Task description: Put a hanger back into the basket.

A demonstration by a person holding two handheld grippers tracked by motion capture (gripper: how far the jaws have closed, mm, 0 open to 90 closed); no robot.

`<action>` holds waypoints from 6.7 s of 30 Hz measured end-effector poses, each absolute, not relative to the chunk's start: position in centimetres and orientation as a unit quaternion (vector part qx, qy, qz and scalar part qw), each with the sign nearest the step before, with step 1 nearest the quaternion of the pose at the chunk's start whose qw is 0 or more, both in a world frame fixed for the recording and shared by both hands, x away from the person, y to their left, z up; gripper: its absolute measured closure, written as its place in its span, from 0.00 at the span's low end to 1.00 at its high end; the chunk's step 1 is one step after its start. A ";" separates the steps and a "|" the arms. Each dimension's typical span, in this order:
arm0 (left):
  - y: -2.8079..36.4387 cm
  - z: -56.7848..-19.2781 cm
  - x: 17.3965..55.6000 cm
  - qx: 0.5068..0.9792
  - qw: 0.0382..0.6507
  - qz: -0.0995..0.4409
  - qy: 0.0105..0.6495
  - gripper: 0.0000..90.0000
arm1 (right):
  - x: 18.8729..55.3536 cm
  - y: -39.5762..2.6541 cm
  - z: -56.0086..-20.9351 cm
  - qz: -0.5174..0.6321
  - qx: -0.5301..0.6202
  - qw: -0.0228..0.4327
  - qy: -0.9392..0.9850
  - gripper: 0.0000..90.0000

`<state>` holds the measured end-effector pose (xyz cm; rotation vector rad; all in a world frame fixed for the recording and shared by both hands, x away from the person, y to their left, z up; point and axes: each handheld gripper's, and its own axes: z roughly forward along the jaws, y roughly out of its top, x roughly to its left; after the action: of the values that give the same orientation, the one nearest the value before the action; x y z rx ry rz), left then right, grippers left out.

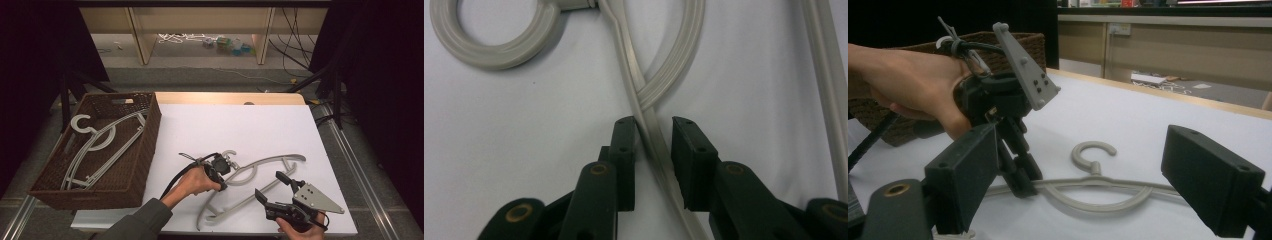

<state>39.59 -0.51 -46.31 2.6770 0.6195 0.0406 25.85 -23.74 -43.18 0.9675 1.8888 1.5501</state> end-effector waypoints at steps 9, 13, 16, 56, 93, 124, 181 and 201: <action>-0.4 -46.2 40.2 0.959 0.187 0.010 0.211 0.90 | 25.9 -23.7 -43.2 0.574 0.354 0.250 0.695 0.18; -0.6 -46.1 40.1 0.964 0.178 0.025 0.195 0.91 | 25.9 -23.7 -43.2 0.570 0.356 0.254 0.696 0.18; -0.3 -46.0 40.3 0.964 0.180 0.042 0.190 0.91 | 25.9 -23.7 -43.2 0.570 0.356 0.254 0.696 0.18; 7.8 -32.6 42.3 0.912 0.285 0.161 0.247 0.91 | 25.9 -23.7 -43.3 0.576 0.356 0.247 0.693 0.18; 26.8 -27.4 41.0 0.841 0.329 0.196 0.382 0.91 | 26.1 -23.6 -43.4 0.566 0.359 0.253 0.698 0.18; 35.5 -32.2 41.9 0.794 0.305 0.225 0.475 0.91 | 26.2 -23.4 -43.6 0.571 0.361 0.250 0.694 0.18; 41.7 -39.7 39.9 0.775 0.229 0.211 0.550 0.91 | 26.3 -23.4 -43.6 0.563 0.359 0.248 0.702 0.18; 40.4 -38.0 39.5 0.751 0.261 0.242 0.557 0.64 | 26.4 -23.3 -43.7 0.565 0.357 0.249 0.701 0.18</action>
<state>39.52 40.35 -38.02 2.0322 1.5066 0.6556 26.40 -23.31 -43.65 0.9726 1.9091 1.5405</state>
